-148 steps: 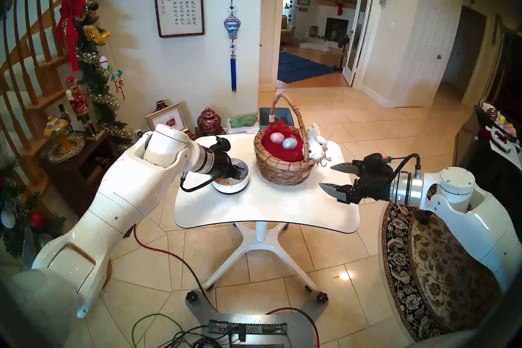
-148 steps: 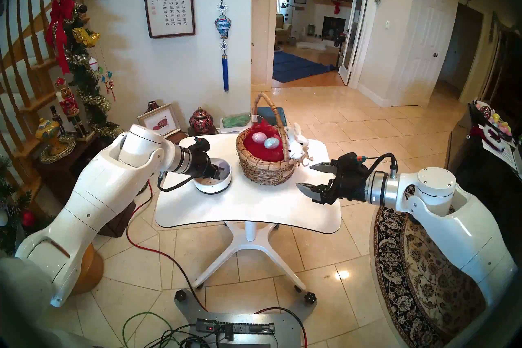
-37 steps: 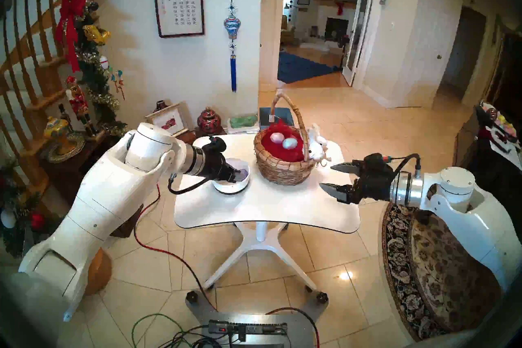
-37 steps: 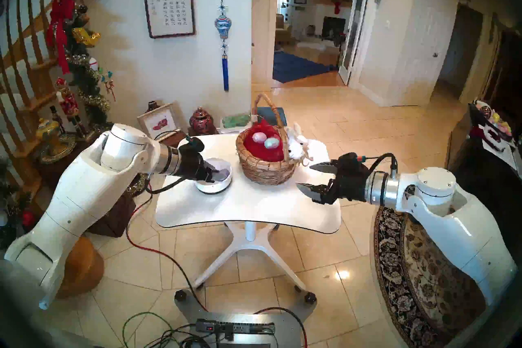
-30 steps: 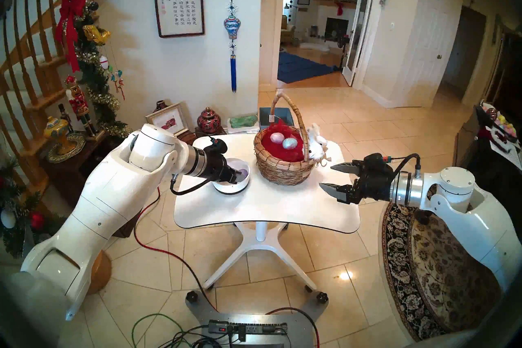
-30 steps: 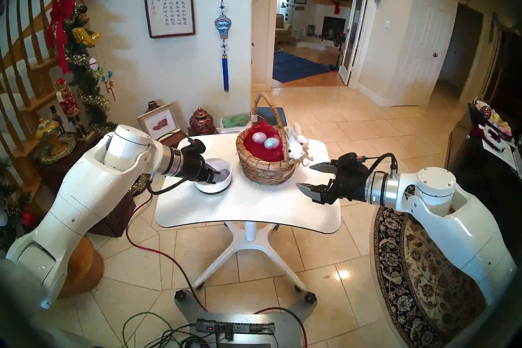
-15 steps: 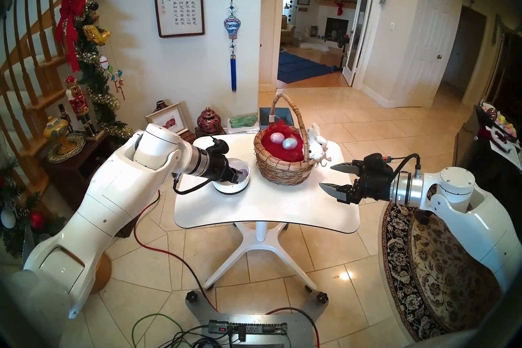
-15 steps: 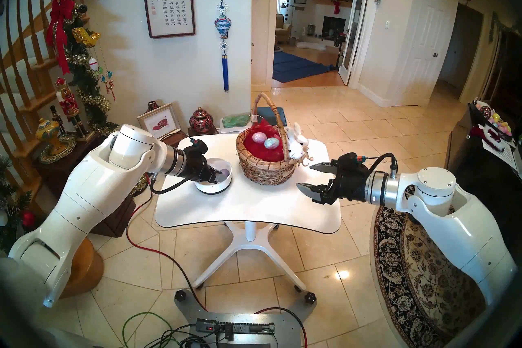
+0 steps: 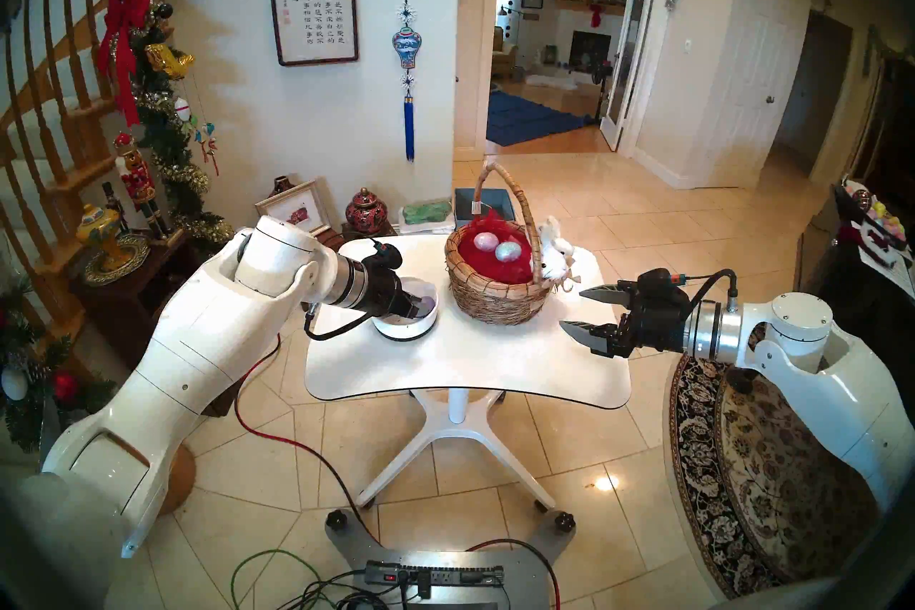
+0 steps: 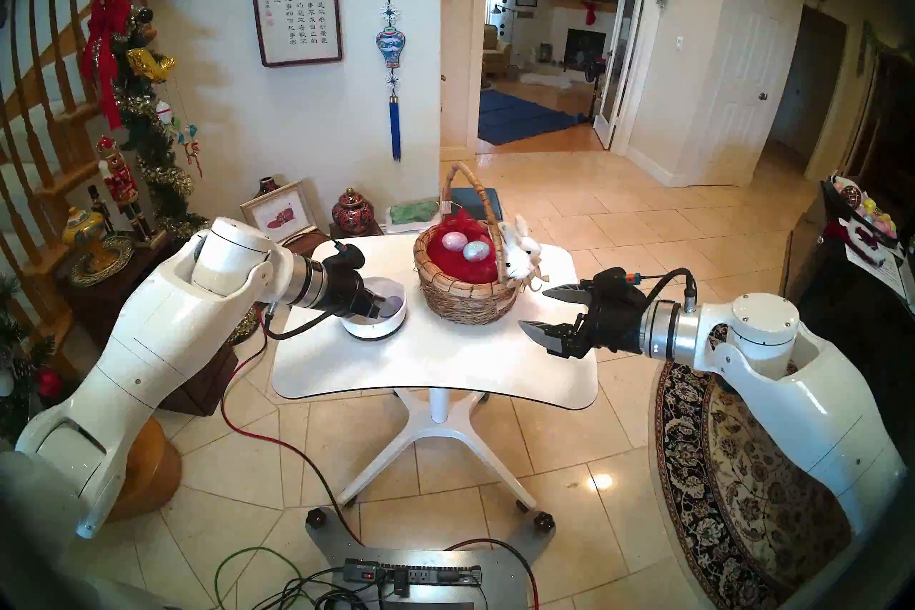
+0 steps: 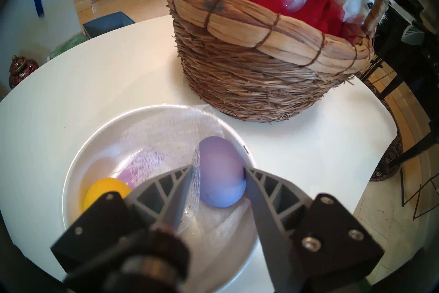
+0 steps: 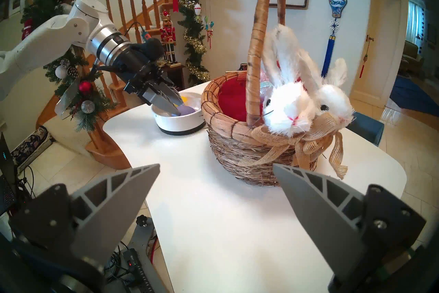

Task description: Put easter egg into basket

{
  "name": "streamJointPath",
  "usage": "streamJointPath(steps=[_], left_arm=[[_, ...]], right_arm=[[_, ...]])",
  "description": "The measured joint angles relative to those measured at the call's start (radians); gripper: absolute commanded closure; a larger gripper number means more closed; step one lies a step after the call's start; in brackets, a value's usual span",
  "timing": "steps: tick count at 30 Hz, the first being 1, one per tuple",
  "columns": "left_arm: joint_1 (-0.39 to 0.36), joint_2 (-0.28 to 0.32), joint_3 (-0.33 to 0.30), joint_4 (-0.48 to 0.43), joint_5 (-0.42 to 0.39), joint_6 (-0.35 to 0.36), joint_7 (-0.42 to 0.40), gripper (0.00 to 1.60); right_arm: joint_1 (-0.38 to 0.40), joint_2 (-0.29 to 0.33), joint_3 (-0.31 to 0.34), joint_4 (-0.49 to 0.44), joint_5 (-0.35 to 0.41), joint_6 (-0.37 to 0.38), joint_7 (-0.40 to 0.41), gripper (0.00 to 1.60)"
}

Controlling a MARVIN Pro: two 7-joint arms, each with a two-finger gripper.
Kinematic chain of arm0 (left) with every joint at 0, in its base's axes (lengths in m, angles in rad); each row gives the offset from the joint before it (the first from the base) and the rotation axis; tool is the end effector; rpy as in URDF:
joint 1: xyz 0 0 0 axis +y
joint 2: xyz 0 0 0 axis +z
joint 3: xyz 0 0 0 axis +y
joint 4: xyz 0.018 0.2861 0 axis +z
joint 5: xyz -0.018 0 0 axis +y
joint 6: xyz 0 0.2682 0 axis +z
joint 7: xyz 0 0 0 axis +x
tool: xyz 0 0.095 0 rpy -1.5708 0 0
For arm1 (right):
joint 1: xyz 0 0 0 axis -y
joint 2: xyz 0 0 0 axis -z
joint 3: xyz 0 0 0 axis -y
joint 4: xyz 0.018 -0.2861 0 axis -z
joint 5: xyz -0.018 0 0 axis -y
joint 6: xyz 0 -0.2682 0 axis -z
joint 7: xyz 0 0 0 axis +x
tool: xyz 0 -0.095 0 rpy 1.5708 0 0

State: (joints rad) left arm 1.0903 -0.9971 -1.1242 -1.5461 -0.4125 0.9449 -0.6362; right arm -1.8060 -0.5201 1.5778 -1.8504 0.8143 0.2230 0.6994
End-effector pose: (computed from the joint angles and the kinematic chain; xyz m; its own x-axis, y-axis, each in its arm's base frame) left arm 0.4216 0.0102 -0.2373 0.5841 -0.4011 0.7056 -0.6838 -0.7116 0.1615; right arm 0.2997 -0.1287 -0.2084 0.2473 0.2587 0.9338 0.7931 -0.6076 -0.0417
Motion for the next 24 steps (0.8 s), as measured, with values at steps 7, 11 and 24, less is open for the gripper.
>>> streamJointPath(steps=[7, 11, 24], left_arm=[[0.000, 0.000, -0.019, -0.004, -0.009, 0.000, -0.001, 0.82], [-0.001, -0.001, -0.032, -0.004, -0.018, 0.003, -0.004, 0.82], [-0.037, 0.002, -0.047, 0.118, -0.124, 0.017, -0.077, 0.70]], right_arm=[[0.000, 0.000, 0.000, 0.000, 0.000, 0.000, 0.000, 0.00], [0.000, 0.000, 0.000, 0.000, 0.000, 0.000, 0.000, 0.00], [0.000, 0.000, 0.000, 0.000, 0.000, 0.000, 0.000, 0.00]])
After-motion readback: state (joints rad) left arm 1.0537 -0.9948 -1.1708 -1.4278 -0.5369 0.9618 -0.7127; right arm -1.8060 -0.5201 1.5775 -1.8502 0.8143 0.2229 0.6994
